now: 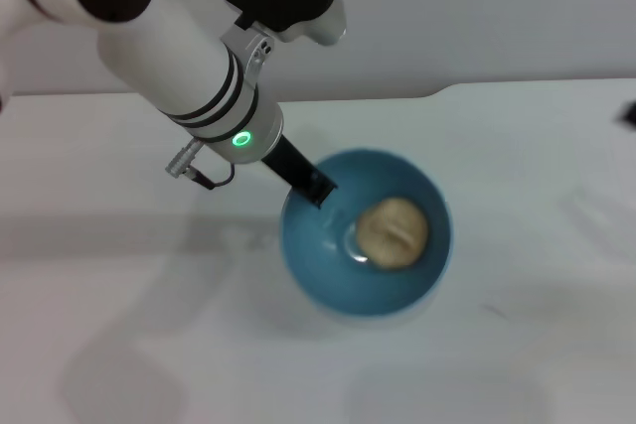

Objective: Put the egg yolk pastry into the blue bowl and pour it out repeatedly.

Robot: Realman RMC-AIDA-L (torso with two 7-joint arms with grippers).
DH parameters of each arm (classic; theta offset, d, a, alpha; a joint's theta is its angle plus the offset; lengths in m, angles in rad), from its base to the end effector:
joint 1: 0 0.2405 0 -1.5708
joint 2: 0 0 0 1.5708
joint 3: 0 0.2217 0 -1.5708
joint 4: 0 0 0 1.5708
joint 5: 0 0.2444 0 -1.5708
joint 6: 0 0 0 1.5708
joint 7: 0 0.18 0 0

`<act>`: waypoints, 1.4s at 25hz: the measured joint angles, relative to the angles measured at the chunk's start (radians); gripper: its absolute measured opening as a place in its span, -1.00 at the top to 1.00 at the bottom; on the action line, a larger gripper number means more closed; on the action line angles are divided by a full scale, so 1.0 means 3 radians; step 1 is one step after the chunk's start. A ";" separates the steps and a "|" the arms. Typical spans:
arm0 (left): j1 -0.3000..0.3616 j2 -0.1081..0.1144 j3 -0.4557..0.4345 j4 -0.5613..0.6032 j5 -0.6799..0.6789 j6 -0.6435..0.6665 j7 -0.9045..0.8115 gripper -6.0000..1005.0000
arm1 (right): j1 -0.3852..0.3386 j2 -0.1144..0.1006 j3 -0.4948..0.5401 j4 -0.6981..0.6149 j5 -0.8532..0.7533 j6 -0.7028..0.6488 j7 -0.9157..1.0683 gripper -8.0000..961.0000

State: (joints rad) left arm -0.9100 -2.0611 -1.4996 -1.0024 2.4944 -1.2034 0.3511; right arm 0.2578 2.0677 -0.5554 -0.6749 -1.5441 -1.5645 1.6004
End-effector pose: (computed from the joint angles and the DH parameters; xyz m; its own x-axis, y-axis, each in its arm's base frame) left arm -0.0956 0.4173 -0.0964 0.7825 0.6023 -0.1580 0.4829 -0.7472 -0.4566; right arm 0.3066 0.3246 0.0788 0.2932 -0.3346 -0.8956 -0.8364 -0.5436 -0.0708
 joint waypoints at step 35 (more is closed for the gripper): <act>0.1603 -0.0049 0.2230 -0.0077 0.0304 0.5543 0.0270 0.98 | -0.0499 0.0001 0.0783 0.0788 0.0324 0.0109 -0.0753 0.05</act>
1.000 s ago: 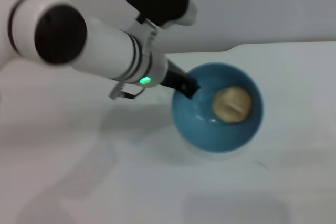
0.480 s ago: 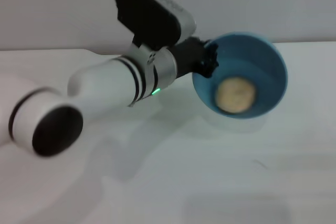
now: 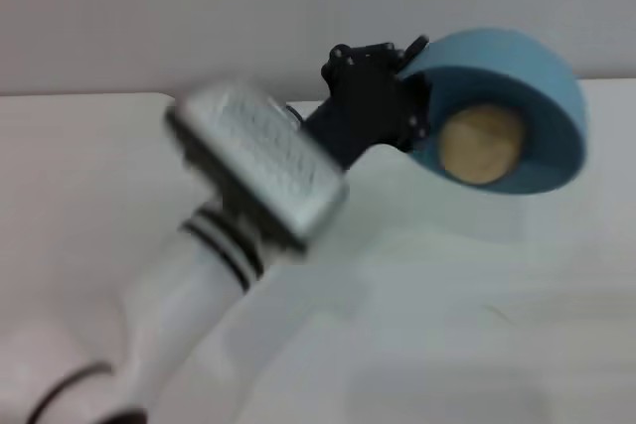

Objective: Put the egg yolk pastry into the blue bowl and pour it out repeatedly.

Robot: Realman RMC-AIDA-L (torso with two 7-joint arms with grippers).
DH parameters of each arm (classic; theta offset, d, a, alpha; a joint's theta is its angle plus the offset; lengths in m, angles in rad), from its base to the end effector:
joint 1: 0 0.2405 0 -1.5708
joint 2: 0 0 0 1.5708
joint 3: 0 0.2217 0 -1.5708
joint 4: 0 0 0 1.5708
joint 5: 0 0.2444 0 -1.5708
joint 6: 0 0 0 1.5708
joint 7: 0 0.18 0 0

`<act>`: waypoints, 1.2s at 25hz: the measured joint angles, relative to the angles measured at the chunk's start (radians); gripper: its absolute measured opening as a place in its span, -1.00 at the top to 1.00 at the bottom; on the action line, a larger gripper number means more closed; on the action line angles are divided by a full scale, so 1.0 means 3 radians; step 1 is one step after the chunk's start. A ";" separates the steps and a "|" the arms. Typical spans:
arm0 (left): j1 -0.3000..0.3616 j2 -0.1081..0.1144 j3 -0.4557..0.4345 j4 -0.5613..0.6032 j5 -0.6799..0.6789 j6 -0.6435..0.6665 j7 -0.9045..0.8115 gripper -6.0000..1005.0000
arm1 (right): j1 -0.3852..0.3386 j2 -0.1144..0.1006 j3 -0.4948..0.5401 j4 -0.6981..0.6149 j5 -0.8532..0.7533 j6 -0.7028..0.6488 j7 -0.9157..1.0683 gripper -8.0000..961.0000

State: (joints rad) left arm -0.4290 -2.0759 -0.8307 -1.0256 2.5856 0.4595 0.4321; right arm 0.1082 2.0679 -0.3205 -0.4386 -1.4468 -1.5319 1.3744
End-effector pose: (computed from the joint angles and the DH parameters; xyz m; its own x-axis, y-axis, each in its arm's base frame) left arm -0.0689 0.3730 -0.1388 0.8615 -0.2347 0.4503 0.2218 -0.6238 -0.7495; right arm 0.3922 0.2532 0.0872 0.1547 -0.1278 -0.9797 -0.9651 -0.2317 -0.1222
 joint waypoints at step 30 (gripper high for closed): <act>-0.0047 0.0027 0.0333 0.0134 -0.1294 0.1522 0.1149 0.97 | 0.0133 -0.0006 -0.0105 0.0045 -0.0117 0.0011 0.0002 0.06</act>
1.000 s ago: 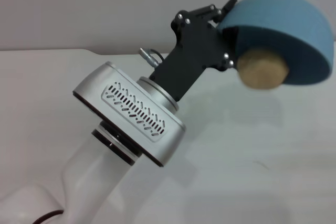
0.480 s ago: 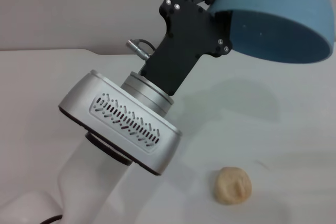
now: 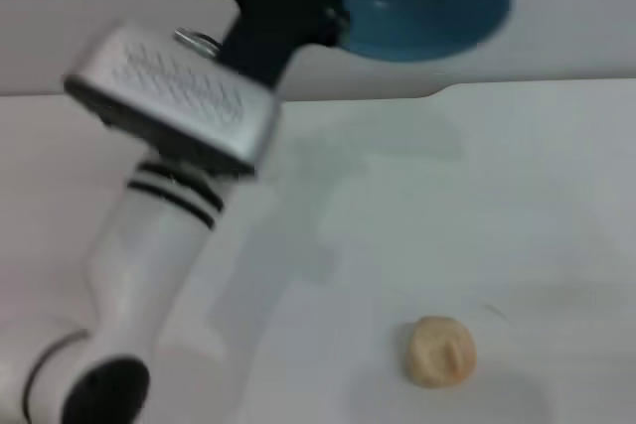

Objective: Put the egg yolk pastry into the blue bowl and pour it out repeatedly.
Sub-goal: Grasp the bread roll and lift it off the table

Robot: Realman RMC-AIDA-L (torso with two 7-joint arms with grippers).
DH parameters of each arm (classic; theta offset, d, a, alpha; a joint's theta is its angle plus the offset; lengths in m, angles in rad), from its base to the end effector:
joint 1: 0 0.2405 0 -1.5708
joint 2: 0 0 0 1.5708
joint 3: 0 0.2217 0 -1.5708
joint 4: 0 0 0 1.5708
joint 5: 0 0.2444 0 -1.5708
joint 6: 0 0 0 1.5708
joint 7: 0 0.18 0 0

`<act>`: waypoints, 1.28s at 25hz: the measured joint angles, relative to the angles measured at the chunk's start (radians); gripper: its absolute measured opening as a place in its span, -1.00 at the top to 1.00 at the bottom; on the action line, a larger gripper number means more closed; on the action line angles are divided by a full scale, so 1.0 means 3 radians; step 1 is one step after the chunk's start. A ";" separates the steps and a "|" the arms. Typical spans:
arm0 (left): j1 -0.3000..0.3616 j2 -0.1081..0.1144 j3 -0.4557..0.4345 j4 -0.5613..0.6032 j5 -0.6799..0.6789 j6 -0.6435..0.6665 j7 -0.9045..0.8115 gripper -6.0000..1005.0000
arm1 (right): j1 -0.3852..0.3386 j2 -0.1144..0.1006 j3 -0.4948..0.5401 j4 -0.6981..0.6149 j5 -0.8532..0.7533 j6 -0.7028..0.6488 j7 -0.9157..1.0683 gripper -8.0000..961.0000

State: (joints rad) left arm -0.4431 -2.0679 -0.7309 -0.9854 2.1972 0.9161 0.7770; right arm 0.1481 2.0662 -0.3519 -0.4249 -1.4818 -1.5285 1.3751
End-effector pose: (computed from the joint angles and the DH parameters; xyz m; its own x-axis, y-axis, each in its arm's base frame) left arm -0.0651 0.3784 -0.0807 0.7804 -0.4317 0.4523 0.3396 -0.3146 -0.8864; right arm 0.3794 0.2679 0.0726 0.1644 -0.1830 -0.9693 -0.9518 -0.2875 -0.1071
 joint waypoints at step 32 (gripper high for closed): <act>-0.0990 0.0047 -0.3602 -0.0127 0.1357 -0.6870 -0.1311 0.96 | 0.0856 0.0016 -0.1543 -0.1378 -0.2377 0.0285 0.2230 0.06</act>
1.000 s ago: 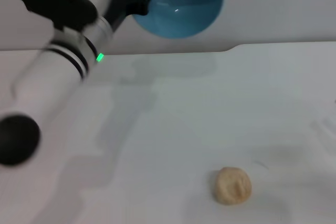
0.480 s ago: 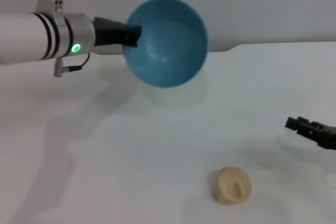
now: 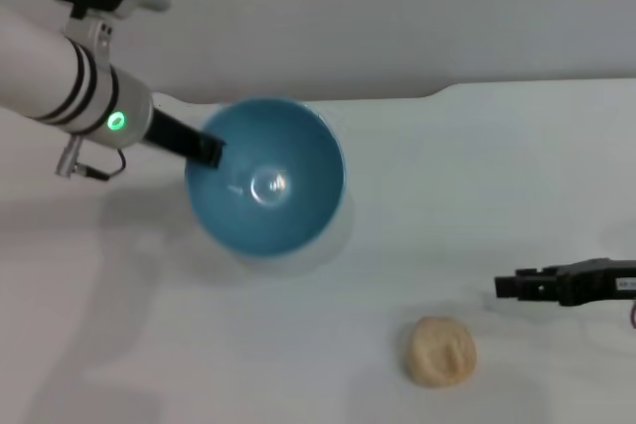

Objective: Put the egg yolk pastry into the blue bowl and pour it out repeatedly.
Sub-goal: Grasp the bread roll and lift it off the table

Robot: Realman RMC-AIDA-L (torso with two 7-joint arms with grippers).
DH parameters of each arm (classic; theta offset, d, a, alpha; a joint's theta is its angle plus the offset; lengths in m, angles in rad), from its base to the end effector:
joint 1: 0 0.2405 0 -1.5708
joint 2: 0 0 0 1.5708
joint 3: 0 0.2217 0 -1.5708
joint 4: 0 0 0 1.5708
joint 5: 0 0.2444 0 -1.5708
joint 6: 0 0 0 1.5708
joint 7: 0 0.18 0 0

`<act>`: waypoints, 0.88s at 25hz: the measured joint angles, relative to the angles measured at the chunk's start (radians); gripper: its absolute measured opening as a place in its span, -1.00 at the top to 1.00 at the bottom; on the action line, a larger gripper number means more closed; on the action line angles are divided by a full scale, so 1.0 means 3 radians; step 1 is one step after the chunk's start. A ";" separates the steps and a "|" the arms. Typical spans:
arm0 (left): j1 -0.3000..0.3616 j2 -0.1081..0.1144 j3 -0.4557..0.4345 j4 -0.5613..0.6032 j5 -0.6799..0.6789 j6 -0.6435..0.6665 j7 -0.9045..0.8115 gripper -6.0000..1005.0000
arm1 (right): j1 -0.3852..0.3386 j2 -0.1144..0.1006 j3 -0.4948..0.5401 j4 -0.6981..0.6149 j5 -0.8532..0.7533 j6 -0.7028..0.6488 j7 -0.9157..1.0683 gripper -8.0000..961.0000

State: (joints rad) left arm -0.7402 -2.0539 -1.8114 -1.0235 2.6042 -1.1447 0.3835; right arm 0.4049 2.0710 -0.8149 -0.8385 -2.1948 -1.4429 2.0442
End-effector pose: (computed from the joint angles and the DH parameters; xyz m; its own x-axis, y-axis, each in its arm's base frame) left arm -0.1765 0.4501 -0.0256 0.6341 0.7662 0.1041 0.6745 -0.4821 -0.5591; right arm 0.3019 0.3397 -0.0036 0.4759 -0.8154 -0.3296 -0.8772 -0.4673 -0.1105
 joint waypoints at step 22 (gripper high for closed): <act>-0.0233 0.0004 -0.0014 0.0055 0.0355 -0.1089 -0.0267 0.93 | 0.0579 0.0009 -0.1290 -0.0357 -0.0587 0.0035 0.0695 0.06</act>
State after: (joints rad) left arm -0.8100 -2.0526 -1.8156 -1.0070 2.7106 -1.4713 0.3033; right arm 0.5785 2.0738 -1.2018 -0.9456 -2.3710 -1.4325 2.2527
